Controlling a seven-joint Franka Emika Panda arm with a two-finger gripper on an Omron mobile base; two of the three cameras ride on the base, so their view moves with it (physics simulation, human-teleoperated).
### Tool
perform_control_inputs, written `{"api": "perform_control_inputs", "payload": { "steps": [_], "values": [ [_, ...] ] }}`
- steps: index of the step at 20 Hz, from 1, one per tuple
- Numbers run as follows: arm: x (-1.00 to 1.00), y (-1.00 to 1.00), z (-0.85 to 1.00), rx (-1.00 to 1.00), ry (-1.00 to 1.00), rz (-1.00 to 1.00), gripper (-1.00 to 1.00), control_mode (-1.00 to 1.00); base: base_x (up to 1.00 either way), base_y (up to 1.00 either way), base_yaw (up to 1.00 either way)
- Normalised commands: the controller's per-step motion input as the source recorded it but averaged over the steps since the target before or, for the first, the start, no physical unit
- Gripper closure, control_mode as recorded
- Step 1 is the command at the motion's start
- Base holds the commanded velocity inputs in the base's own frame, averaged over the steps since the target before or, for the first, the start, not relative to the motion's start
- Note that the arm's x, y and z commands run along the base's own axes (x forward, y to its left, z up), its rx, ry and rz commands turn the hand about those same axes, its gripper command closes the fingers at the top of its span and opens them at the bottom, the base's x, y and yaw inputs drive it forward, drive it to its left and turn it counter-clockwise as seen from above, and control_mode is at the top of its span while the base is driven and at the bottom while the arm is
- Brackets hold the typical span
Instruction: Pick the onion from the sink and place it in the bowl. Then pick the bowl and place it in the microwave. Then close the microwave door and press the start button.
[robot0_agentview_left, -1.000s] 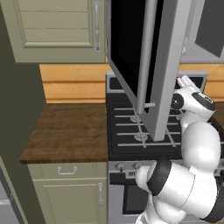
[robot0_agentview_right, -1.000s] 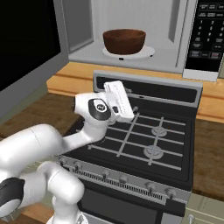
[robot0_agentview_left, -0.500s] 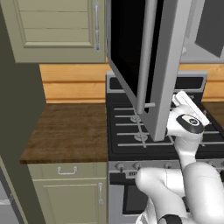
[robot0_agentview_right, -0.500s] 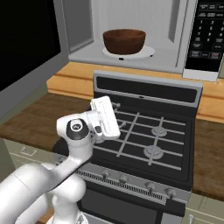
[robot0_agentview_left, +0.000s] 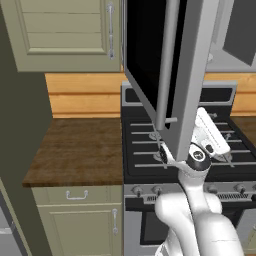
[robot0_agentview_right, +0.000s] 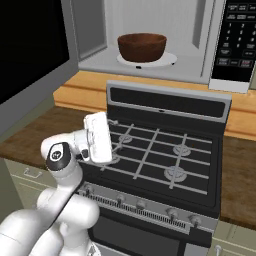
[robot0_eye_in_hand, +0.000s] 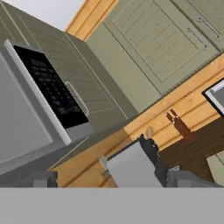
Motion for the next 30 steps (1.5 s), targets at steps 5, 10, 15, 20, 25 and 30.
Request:
{"api": "perform_control_inputs", "payload": {
  "steps": [5,10,15,20,25,30],
  "values": [
    [-0.17,0.87,0.06,-0.03,-0.06,-0.05,-1.00,-1.00,0.00,0.00,0.00],
    [0.04,0.48,-0.13,-0.05,-0.10,-0.07,-1.00,-1.00,0.00,0.00,0.00],
    [-0.08,0.80,0.00,-0.03,-0.15,-0.10,-1.00,-1.00,0.00,0.00,0.00],
    [-0.38,0.96,0.00,0.00,-0.15,-0.11,-1.00,-1.00,0.00,0.00,0.00],
    [-0.14,0.98,0.00,-0.01,-0.01,-0.04,-1.00,-1.00,0.00,0.00,0.00],
    [-0.36,0.62,0.29,0.00,-0.07,-0.01,-1.00,-1.00,0.00,0.00,0.00]
  ]
}}
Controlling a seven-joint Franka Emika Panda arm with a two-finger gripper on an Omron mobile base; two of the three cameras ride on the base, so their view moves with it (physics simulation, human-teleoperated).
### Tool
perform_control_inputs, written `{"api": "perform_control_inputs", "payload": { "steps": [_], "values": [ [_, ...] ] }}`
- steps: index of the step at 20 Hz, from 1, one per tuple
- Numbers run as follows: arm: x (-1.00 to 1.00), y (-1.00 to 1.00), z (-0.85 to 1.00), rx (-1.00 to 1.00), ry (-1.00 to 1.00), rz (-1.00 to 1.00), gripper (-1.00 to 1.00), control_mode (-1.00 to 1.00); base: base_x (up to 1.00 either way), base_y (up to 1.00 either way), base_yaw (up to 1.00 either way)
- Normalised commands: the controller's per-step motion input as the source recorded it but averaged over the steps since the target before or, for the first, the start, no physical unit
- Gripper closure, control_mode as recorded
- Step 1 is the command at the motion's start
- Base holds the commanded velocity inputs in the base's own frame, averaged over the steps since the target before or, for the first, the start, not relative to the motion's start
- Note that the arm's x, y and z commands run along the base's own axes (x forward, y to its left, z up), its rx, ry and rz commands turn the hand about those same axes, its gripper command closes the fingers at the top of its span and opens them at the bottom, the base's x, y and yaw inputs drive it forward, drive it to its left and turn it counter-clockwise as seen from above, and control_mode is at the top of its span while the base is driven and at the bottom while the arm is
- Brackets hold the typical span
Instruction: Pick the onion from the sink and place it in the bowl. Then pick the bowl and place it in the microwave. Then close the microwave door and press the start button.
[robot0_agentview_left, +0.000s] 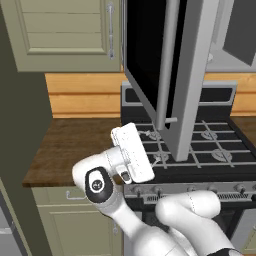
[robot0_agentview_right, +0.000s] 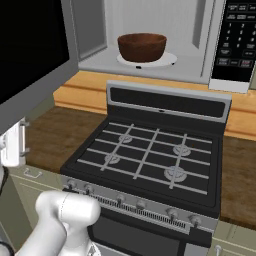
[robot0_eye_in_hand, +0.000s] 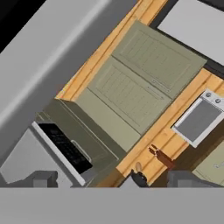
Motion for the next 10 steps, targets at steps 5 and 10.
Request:
{"api": "perform_control_inputs", "payload": {
  "steps": [5,10],
  "values": [
    [-0.42,0.06,0.94,0.07,-0.20,0.00,-1.00,-1.00,0.00,0.00,0.00],
    [-0.21,-0.11,0.74,0.12,-0.15,-0.05,-1.00,-1.00,0.00,0.00,0.00]
  ]
}}
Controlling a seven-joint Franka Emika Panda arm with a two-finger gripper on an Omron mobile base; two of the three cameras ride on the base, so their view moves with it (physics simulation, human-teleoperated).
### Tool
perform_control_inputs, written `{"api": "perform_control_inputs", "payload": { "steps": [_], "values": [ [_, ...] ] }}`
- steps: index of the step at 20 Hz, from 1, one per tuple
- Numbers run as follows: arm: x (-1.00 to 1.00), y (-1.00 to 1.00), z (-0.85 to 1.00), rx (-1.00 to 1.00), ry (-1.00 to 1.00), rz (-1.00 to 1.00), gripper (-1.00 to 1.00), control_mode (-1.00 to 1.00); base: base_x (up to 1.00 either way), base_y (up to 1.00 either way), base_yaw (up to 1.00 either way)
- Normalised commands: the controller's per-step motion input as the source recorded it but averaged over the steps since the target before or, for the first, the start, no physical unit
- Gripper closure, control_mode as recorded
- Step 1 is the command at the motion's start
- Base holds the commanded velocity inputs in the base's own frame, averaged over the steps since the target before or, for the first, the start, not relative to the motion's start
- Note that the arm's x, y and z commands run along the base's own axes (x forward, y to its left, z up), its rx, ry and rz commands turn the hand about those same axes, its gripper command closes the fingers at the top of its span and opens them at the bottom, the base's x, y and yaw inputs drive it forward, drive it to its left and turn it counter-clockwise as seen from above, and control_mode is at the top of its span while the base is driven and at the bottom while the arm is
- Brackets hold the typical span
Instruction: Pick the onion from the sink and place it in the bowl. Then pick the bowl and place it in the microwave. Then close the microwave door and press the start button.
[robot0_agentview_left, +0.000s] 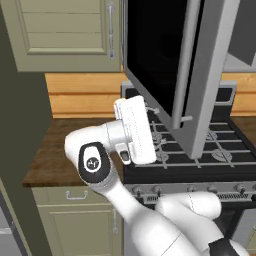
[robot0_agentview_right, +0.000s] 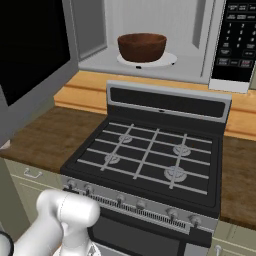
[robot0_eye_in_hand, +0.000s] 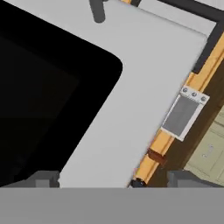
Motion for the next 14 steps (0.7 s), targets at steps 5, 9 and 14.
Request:
{"api": "perform_control_inputs", "payload": {
  "steps": [5,9,14],
  "values": [
    [-0.04,-0.54,0.58,0.16,-0.16,-0.01,-1.00,-1.00,0.00,0.00,0.00],
    [0.00,-0.79,0.43,0.18,-0.14,0.00,-1.00,-1.00,0.00,0.00,0.00],
    [0.01,-0.91,0.30,0.20,-0.08,0.10,-1.00,-1.00,0.00,0.00,0.00]
  ]
}}
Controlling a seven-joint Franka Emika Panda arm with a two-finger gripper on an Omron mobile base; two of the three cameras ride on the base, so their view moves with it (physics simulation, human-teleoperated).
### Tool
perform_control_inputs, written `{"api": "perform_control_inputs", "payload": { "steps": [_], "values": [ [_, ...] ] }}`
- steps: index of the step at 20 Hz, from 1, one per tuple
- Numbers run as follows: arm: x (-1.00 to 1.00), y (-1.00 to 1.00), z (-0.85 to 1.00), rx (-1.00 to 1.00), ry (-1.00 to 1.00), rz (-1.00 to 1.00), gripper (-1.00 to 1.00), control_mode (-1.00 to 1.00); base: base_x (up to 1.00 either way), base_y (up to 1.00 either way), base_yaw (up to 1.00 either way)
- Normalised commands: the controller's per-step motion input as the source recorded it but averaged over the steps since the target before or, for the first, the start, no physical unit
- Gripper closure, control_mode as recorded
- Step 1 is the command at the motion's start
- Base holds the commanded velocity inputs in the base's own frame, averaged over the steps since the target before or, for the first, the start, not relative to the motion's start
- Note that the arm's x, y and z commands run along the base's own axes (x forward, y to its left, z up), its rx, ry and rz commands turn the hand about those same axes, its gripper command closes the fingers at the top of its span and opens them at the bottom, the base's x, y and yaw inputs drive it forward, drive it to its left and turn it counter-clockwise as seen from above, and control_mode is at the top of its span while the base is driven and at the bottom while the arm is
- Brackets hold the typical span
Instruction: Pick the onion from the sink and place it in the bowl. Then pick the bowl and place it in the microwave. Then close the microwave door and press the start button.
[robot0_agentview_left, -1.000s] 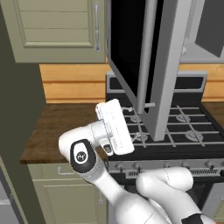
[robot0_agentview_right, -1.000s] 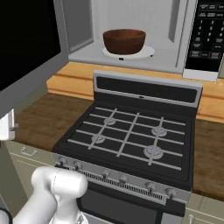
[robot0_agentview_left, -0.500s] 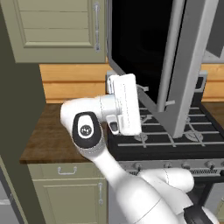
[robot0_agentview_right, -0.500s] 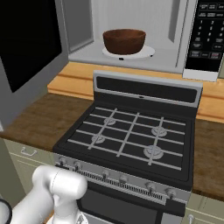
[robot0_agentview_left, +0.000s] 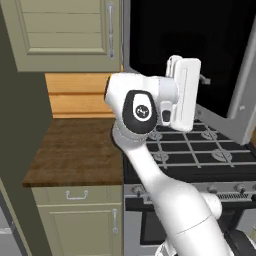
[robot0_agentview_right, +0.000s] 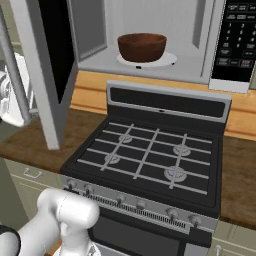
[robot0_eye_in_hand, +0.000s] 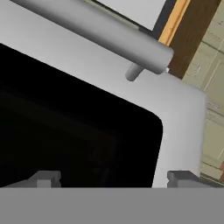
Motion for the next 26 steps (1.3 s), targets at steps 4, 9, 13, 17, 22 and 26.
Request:
{"api": "perform_control_inputs", "payload": {
  "steps": [4,9,13,17,22,26],
  "values": [
    [0.09,-0.76,0.12,0.20,-0.05,0.19,-1.00,-1.00,0.00,0.00,0.00],
    [0.24,-0.49,0.12,0.17,0.00,0.21,-1.00,-1.00,0.00,0.00,0.00],
    [0.37,-0.40,0.05,0.20,-0.02,0.30,-1.00,-1.00,0.00,0.00,0.00],
    [0.53,-0.21,0.02,0.22,-0.03,0.39,-1.00,-1.00,0.00,0.00,0.00],
    [0.68,0.00,0.06,0.19,0.00,0.37,-1.00,-1.00,0.00,0.00,0.00],
    [0.70,0.00,0.17,0.17,0.00,0.31,-1.00,-1.00,0.00,0.00,0.00]
  ]
}}
